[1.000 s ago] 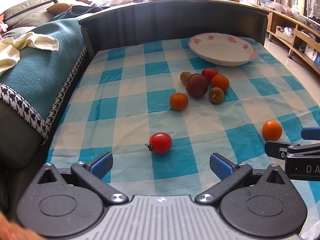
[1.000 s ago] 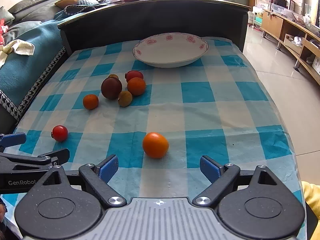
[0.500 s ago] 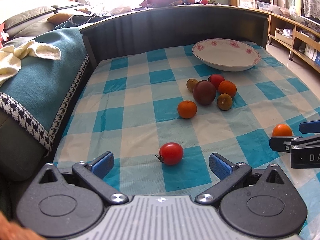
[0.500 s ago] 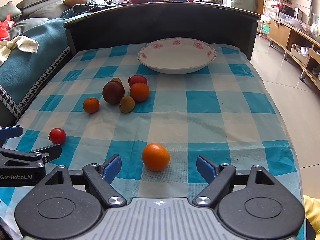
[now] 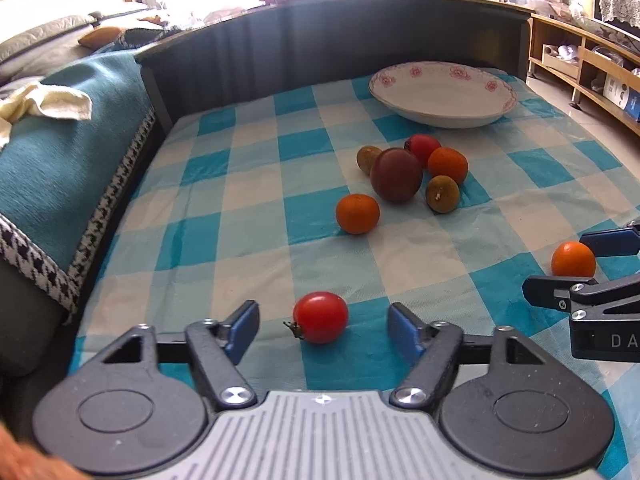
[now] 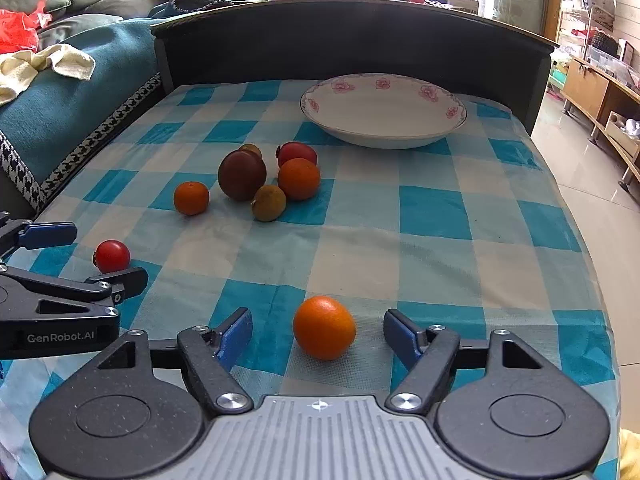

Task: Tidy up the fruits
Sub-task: 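Close the left gripper on the red tomato while the right gripper grasps the orange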

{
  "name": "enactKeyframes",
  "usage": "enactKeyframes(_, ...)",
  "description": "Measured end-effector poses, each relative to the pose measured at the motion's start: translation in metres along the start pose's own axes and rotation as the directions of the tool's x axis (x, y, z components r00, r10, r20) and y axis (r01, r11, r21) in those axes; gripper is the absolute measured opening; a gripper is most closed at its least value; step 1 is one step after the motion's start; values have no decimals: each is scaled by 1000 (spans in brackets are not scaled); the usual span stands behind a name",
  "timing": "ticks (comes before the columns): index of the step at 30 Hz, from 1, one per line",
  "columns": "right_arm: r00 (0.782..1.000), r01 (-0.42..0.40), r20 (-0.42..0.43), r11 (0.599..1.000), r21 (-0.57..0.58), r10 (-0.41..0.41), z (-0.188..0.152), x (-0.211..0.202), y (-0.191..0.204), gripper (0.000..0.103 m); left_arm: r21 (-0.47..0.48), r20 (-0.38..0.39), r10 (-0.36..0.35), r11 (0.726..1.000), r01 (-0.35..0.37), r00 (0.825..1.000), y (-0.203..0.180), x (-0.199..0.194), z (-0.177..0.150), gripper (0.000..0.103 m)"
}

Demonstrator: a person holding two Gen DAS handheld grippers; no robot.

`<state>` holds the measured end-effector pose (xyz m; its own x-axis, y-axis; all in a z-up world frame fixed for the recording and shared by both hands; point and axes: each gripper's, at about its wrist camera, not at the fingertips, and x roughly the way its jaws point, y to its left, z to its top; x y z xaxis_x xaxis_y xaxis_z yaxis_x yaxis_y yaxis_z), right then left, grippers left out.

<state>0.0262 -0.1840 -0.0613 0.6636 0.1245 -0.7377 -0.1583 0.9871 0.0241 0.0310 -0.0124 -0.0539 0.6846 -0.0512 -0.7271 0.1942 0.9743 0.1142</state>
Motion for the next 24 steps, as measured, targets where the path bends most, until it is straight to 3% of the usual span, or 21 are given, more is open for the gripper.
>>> enactKeyframes(8, 1000, -12, 17, 999, -42, 13, 1, 2, 1, 60, -17, 0, -34, 999, 34, 999, -1, 1, 2, 64)
enactKeyframes(13, 1000, 5, 22, 999, -53, -4, 0, 1, 1, 51, -16, -1, -37, 999, 37, 999, -1, 1, 2, 63)
enactKeyframes(17, 1000, -7, 15, 998, -69, 8, -1, -1, 4, 35, -11, -2, -33, 999, 33, 999, -1, 1, 2, 62)
enactKeyframes(24, 1000, 14, 8, 995, -94, -13, -2, -4, 7, 29, -72, -30, -63, 996, 61, 998, 8, 5, 4, 65)
